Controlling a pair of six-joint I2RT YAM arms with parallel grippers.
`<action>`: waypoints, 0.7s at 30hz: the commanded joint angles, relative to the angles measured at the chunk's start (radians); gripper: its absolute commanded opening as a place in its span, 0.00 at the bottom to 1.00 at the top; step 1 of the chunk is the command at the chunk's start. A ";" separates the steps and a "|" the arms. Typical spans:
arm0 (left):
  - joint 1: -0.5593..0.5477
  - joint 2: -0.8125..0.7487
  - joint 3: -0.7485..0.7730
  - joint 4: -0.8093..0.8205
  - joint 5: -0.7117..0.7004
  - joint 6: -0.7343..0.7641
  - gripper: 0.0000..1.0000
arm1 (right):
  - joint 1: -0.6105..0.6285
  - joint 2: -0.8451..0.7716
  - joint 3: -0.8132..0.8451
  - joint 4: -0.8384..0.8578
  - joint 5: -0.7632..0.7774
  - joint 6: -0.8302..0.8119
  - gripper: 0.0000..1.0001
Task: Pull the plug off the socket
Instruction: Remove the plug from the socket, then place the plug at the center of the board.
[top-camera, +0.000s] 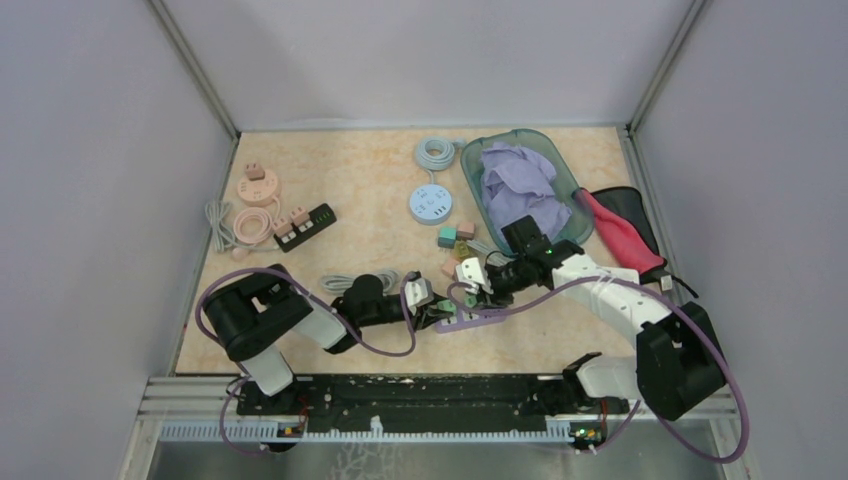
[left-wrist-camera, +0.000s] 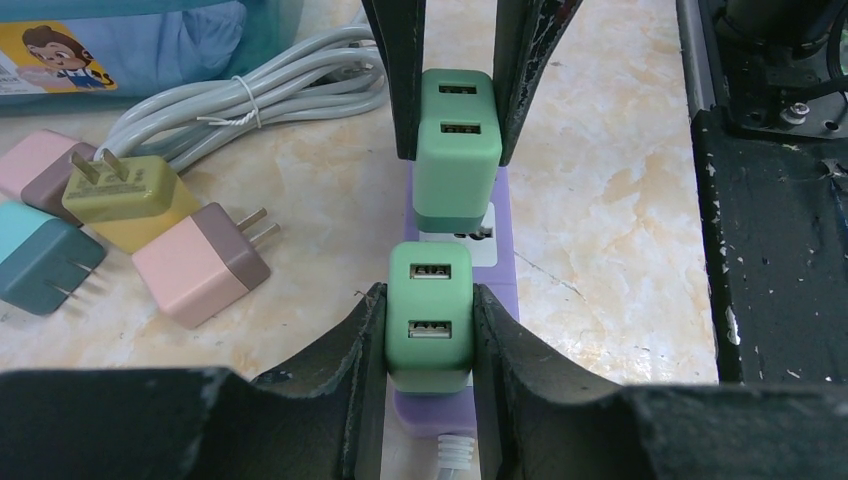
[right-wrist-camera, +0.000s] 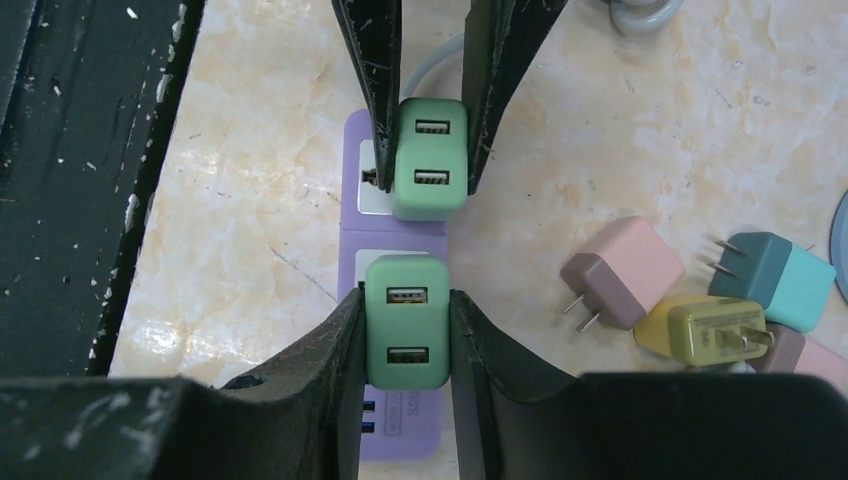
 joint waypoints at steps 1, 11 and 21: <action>0.002 -0.008 -0.017 -0.058 0.042 -0.035 0.01 | -0.020 -0.031 0.074 0.007 -0.088 0.035 0.00; 0.002 -0.025 -0.034 -0.072 0.048 -0.070 0.02 | -0.087 -0.114 0.042 0.248 -0.091 0.348 0.00; 0.003 -0.057 -0.053 -0.073 0.036 -0.094 0.03 | -0.087 -0.115 -0.023 0.548 0.041 0.710 0.00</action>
